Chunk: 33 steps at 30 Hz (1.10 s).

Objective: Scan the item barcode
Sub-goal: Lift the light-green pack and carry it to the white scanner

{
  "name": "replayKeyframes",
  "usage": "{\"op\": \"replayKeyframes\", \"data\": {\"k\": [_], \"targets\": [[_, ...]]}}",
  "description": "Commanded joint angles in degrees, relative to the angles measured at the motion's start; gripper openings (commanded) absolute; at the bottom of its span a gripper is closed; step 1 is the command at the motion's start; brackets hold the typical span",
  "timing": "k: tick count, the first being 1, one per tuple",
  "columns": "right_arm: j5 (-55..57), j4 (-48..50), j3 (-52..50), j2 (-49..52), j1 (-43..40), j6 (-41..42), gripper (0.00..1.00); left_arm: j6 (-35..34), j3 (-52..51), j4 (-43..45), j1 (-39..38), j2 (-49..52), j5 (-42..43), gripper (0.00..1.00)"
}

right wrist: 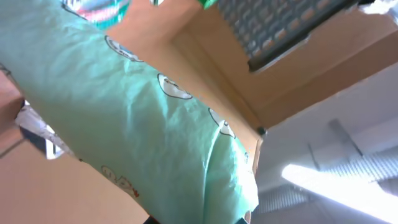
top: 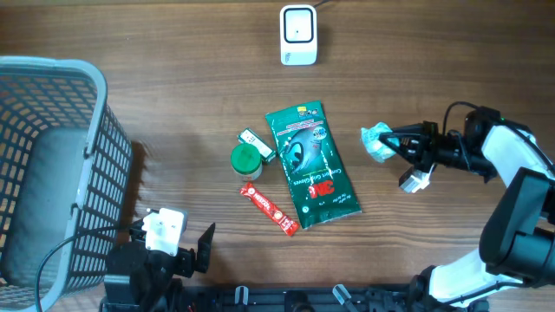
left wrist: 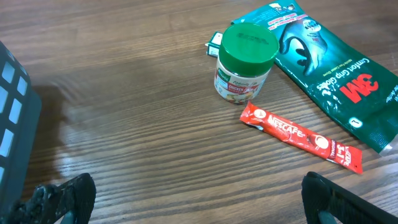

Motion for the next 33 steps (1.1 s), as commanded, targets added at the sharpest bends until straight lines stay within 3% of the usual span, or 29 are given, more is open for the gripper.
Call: {"op": "replayKeyframes", "data": {"k": [1, 9, 15, 17, 23, 26, 29, 31, 32, 33], "targets": [[-7.7, 4.0, 0.3, 1.0, -3.3, 1.6, 0.04, -0.3, -0.1, 0.2, 0.2, -0.3, 0.5, 1.00], [-7.9, 6.4, 0.3, 1.0, -10.4, 1.6, 0.05, -0.3, -0.1, 0.2, 0.2, -0.3, 0.5, 1.00], [-7.4, 26.2, 0.3, 1.0, -13.1, -0.7, 0.04, -0.3, -0.1, 0.2, 0.2, -0.3, 0.5, 1.00], [-6.6, 42.5, 0.3, 1.0, -11.5, -7.0, 0.04, -0.3, -0.1, 0.2, 0.2, -0.3, 0.5, 1.00], [-0.7, 100.8, 0.4, 0.9, 1.0, -5.4, 0.04, -0.3, -0.1, 0.2, 0.2, -0.3, 0.5, 1.00], [1.7, 124.2, 0.4, 0.9, 8.7, -15.7, 0.04, -0.3, -0.1, 0.2, 0.2, -0.3, 0.5, 1.00], [-7.0, 135.9, 0.4, 0.9, 15.1, -28.5, 0.04, -0.3, -0.1, 0.2, 0.2, -0.3, 0.5, 1.00], [-8.2, 143.3, -0.9, 0.9, 16.8, -31.5, 0.05, -0.3, -0.1, 0.2, 0.2, -0.3, 0.5, 1.00], [-8.3, 152.5, -1.7, 1.0, 17.1, -31.8, 0.04, -0.3, -0.1, 0.2, 0.2, -0.3, 0.5, 1.00], [-7.6, 153.6, -1.8, 0.6, 17.0, -37.1, 0.04, -0.3, -0.1, 0.2, 0.2, -0.3, 0.5, 1.00]]}}
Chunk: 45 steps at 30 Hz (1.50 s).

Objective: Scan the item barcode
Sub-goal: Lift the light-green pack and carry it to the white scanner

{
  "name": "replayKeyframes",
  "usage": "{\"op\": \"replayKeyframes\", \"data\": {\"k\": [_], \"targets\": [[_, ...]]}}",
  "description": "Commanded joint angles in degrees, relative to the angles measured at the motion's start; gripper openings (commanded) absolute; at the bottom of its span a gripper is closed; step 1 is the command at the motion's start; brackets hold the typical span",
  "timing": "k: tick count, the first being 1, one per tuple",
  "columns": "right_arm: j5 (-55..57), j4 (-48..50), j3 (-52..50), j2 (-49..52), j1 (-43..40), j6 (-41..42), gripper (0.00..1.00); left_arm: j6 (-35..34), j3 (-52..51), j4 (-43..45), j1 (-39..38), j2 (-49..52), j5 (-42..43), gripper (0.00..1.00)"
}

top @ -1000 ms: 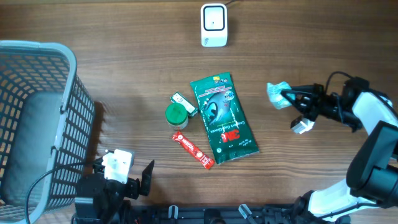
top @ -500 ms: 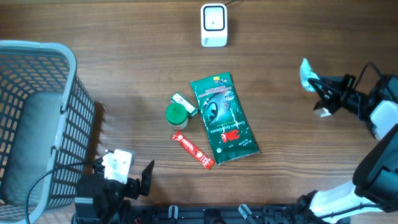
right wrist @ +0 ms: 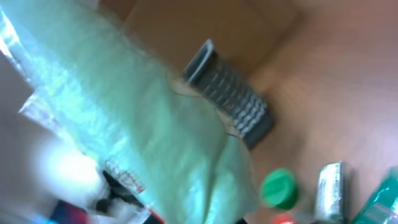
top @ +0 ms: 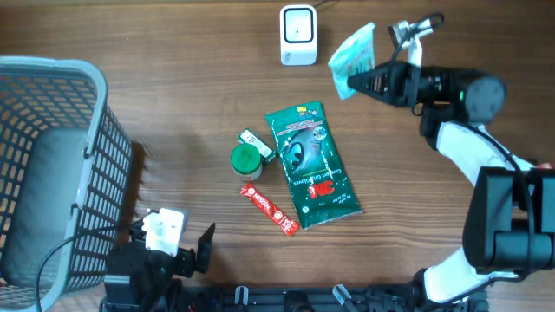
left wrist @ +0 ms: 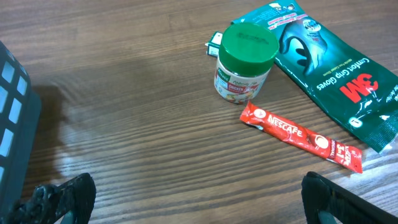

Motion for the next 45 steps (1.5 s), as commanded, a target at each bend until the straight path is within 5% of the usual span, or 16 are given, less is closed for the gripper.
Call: {"op": "replayKeyframes", "data": {"k": [1, 10, 17, 26, 28, 31, 33, 35, 37, 45], "targets": [[-3.1, 4.7, -1.0, -0.3, -0.2, -17.1, 0.05, -0.3, -0.1, 0.3, 0.2, -0.3, 0.5, 1.00], [10.3, 4.7, 0.4, -3.5, 0.4, -48.7, 0.04, -0.3, -0.1, 0.3, 0.2, -0.3, 0.5, 1.00], [-1.7, 4.6, 2.5, -19.5, 3.5, -70.8, 0.04, -0.3, -0.1, 0.3, 0.2, -0.3, 0.5, 1.00], [-3.5, -1.7, 2.5, -26.1, 3.7, -72.1, 0.05, -0.3, -0.1, 0.3, 0.2, -0.3, 0.5, 1.00], [-3.5, -18.5, 2.5, -25.9, 3.7, -72.8, 0.04, -0.3, -0.1, 0.3, 0.2, -0.3, 0.5, 1.00], [9.8, -63.7, 2.5, -24.8, 3.7, -83.6, 0.04, -0.3, -0.1, 0.3, 0.2, -0.3, 0.5, 1.00], [25.6, -81.9, 2.5, -23.4, 3.7, -80.7, 0.04, -0.3, -0.1, 0.3, 0.2, -0.3, 0.5, 1.00], [37.0, -88.8, 2.4, -20.2, 3.7, -65.4, 0.04, -0.3, -0.1, 0.3, 0.2, -0.3, 0.5, 1.00], [38.1, -85.9, 2.4, -16.8, 3.8, -54.3, 0.04, -0.3, -0.1, 0.3, 0.2, -0.3, 0.5, 1.00], [52.7, -63.3, 2.9, -2.4, 12.4, -37.3, 0.04, -0.3, -0.1, 0.3, 0.2, -0.3, 0.5, 1.00]]}}
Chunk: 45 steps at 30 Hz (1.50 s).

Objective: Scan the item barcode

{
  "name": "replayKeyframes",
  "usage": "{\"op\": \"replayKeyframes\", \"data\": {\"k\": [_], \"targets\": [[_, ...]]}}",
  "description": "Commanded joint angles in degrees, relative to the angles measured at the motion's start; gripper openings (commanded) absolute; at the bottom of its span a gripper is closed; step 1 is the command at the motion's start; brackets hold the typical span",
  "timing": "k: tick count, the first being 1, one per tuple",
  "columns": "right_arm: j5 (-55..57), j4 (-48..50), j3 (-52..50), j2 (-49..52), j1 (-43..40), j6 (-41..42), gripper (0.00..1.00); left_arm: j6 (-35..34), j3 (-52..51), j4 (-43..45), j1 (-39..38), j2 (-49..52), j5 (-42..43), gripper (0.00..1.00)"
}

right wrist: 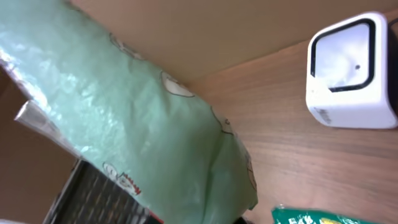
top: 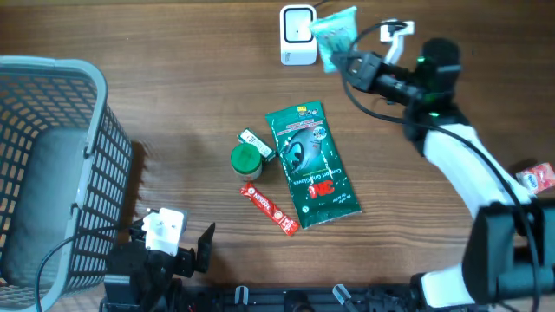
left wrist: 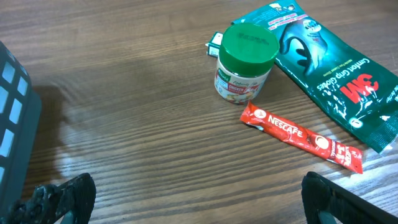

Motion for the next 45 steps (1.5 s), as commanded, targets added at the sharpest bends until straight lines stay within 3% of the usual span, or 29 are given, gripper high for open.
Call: {"op": "replayKeyframes", "data": {"k": [1, 6, 11, 19, 22, 24, 26, 29, 33, 37, 40, 42, 44, 45], "targets": [[10.6, 6.7, 2.1, 6.8, 3.5, 11.0, 0.05, -0.3, -0.1, 0.3, 0.2, -0.3, 0.5, 1.00], [16.2, 6.9, 15.1, 18.8, 6.1, 13.9, 0.04, -0.3, -0.1, 0.3, 0.2, -0.3, 0.5, 1.00], [20.3, -4.6, 31.1, 30.5, 7.2, 18.3, 0.04, -0.3, -0.1, 0.3, 0.2, -0.3, 0.5, 1.00], [18.7, -11.7, 33.3, 33.1, 7.4, 19.0, 0.05, -0.3, -0.1, 0.3, 0.2, -0.3, 0.5, 1.00], [14.2, -12.4, 33.3, 31.6, 6.1, 14.4, 0.04, -0.3, -0.1, 0.3, 0.2, -0.3, 0.5, 1.00], [11.8, -17.8, 33.3, 28.7, 3.4, 11.7, 0.05, -0.3, -0.1, 0.3, 0.2, -0.3, 0.5, 1.00], [11.2, -30.1, 33.3, 24.9, -1.6, 6.8, 0.04, -0.3, -0.1, 0.3, 0.2, -0.3, 0.5, 1.00], [21.2, -54.2, 33.2, 23.0, -12.1, 0.6, 0.05, -0.3, -0.1, 0.3, 0.2, -0.3, 0.5, 1.00], [36.7, -70.4, 31.3, 23.1, -23.2, -1.9, 0.04, -0.3, -0.1, 0.3, 0.2, -0.3, 0.5, 1.00], [54.3, -77.5, 28.2, 23.1, -33.4, -1.3, 0.04, -0.3, -0.1, 0.3, 0.2, -0.3, 0.5, 1.00], [56.8, -78.8, 27.7, 23.1, -39.8, -1.6, 0.04, -0.3, -0.1, 0.3, 0.2, -0.3, 0.5, 1.00], [55.5, -79.9, 27.7, 23.0, -43.6, -1.9, 0.12, -0.3, -0.1, 0.3, 0.2, -0.3, 0.5, 1.00], [51.9, -80.5, 28.0, 22.5, -46.4, -3.7, 0.55, -0.3, -0.1, 0.3, 0.2, -0.3, 0.5, 1.00], [48.6, -80.5, 28.2, 21.7, -47.7, -4.2, 0.61, -0.3, -0.1, 0.3, 0.2, -0.3, 0.5, 1.00]]}}
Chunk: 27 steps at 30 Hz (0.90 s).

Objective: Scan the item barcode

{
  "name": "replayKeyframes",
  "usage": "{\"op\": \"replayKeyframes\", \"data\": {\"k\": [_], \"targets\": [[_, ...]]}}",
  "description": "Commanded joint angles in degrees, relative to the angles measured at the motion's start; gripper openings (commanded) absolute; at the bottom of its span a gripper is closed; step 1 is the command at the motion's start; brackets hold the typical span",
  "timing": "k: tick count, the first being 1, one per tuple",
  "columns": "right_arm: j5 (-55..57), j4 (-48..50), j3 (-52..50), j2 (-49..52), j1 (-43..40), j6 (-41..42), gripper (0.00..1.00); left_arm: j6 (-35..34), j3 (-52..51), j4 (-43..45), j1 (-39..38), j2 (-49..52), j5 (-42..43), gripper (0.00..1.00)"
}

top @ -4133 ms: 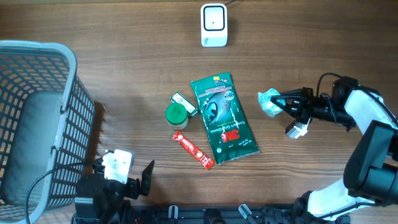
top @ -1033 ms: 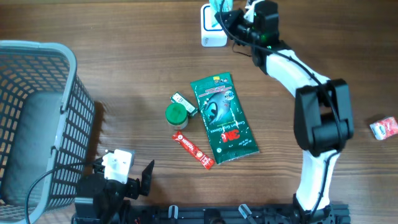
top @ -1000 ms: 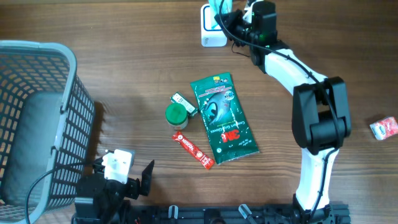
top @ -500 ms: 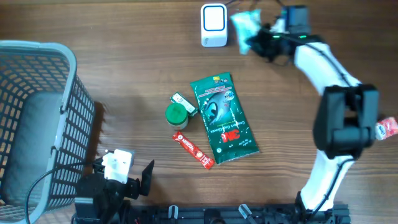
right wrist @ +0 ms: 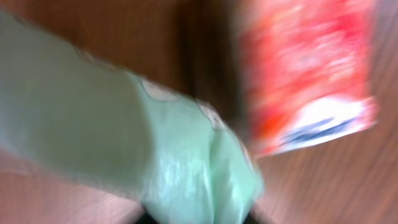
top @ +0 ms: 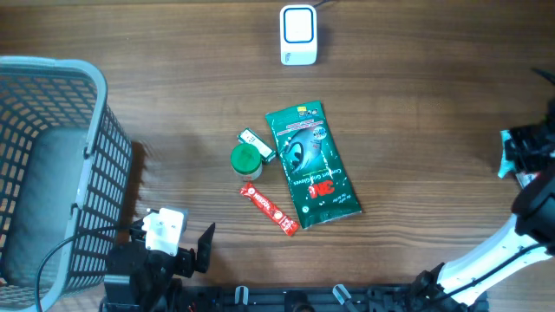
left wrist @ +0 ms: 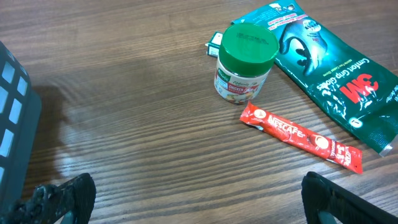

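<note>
The white barcode scanner (top: 297, 35) stands at the table's far middle. My right gripper (top: 513, 152) is at the far right edge of the table, shut on a pale green packet (right wrist: 137, 137) that fills the blurred right wrist view; a sliver of the packet (top: 505, 165) shows from overhead. Its fingers are hidden behind the packet. A red and white packet (right wrist: 305, 74) lies just beyond it. My left gripper (left wrist: 199, 208) rests open near the front left, nothing between its fingertips (left wrist: 65, 194).
A green-lidded jar (left wrist: 245, 59), a green 3M gloves pack (top: 310, 165), a red Nescafe stick (left wrist: 301, 137) and a small box (top: 254, 140) lie mid-table. A grey mesh basket (top: 52, 165) stands at the left.
My right gripper, still holding the green packet, has moved from beside the scanner to the table's far right edge, next to the red and white packet. The left arm has not moved.
My right gripper held the green packet at the table's middle right. Then the packet was up to the right of the scanner, then right against the scanner's face. Now it is at the far right edge. The left gripper stayed open throughout.
</note>
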Motion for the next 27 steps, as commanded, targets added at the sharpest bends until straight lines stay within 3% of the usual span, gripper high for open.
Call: {"op": "replayKeyframes", "data": {"k": [1, 2, 7, 8, 9, 11, 19, 23, 27], "targets": [[-6.6, -0.3, -0.1, -2.9, -3.6, -3.7, 0.76, -0.3, -0.1, 0.2, 0.2, -0.3, 0.5, 1.00], [-10.2, -0.3, 0.2, -4.9, -4.4, -5.0, 1.00, -0.3, -0.1, 0.2, 0.2, -0.3, 0.5, 1.00], [-11.3, 1.3, 0.1, -17.5, -2.9, -9.2, 1.00, -0.3, -0.1, 0.2, 0.2, -0.3, 0.5, 1.00], [-9.8, 2.6, 0.1, -18.1, -2.8, -11.1, 0.95, -0.3, -0.1, 0.2, 0.2, -0.3, 0.5, 1.00], [-6.1, 2.3, -0.2, -17.7, -2.8, -10.3, 0.58, -0.3, -0.1, 0.2, 0.2, -0.3, 0.5, 1.00], [-2.2, 1.8, -2.9, -16.4, -2.8, -7.2, 0.05, -0.3, -0.1, 0.2, 0.2, -0.3, 0.5, 1.00], [-1.7, 12.4, -15.1, -11.0, -2.8, -6.9, 0.04, -0.3, -0.1, 0.2, 0.2, -0.3, 0.5, 1.00], [-2.2, 14.4, -16.7, -6.9, -2.8, -7.6, 0.04, -0.3, -0.1, 0.2, 0.2, -0.3, 0.5, 1.00], [-11.8, 13.7, -16.5, -7.3, -2.8, -12.0, 0.05, -0.3, -0.1, 0.2, 0.2, -0.3, 0.5, 1.00]]}}
